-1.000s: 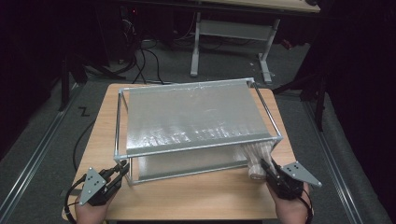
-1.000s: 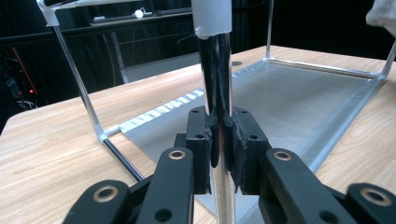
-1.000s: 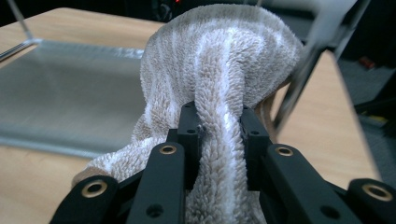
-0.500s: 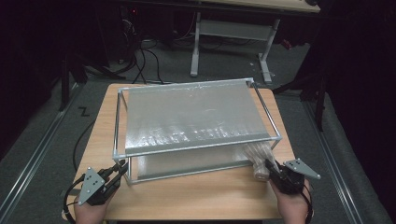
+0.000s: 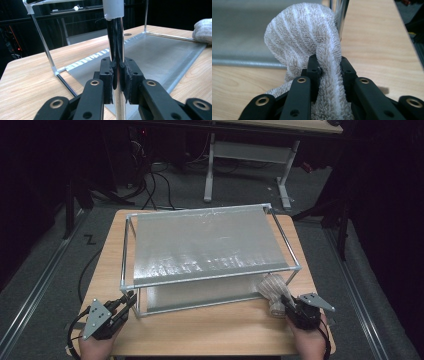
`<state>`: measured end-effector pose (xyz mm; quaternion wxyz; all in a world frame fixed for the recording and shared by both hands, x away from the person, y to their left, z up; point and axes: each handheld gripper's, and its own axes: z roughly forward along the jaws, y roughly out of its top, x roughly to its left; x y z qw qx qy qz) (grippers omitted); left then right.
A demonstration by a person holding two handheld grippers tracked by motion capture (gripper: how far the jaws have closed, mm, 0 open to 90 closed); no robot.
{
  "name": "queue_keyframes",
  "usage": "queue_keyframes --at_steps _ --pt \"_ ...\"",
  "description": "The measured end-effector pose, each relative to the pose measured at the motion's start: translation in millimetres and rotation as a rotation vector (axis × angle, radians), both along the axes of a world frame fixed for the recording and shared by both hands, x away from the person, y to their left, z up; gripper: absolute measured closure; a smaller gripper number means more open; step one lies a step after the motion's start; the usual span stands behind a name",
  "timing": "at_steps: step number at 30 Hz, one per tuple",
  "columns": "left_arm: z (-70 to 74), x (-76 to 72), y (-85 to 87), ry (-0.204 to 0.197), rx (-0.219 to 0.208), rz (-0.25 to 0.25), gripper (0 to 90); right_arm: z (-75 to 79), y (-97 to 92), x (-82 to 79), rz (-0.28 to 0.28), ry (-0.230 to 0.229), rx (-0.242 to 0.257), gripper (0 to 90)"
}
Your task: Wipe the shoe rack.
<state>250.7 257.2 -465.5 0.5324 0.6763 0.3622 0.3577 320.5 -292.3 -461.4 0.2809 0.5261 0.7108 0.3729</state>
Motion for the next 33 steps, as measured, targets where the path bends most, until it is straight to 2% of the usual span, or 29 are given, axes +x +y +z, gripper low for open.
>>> queue_keyframes --at_steps 15,17,21,27,33 --pt "-0.2 0.0 0.1 -0.001 -0.002 0.0 79.0 62.3 3.6 -18.7 -0.011 -0.208 -0.002 75.3" --pt "-0.2 0.1 0.0 -0.001 -0.002 0.0 79.0 66.5 4.3 -19.4 -0.014 -0.223 -0.008 75.4" --pt "-0.2 0.1 -0.1 -0.002 -0.001 0.0 79.0 65.9 3.8 -18.0 -0.018 -0.222 -0.009 75.3" --pt "-0.3 0.1 0.1 -0.002 -0.001 -0.001 79.0 51.2 1.5 -13.2 -0.023 -0.182 -0.001 75.4" --pt "-0.2 0.2 0.4 0.0 -0.001 -0.002 79.0 20.2 0.9 -7.0 -0.02 -0.091 -0.007 75.5"
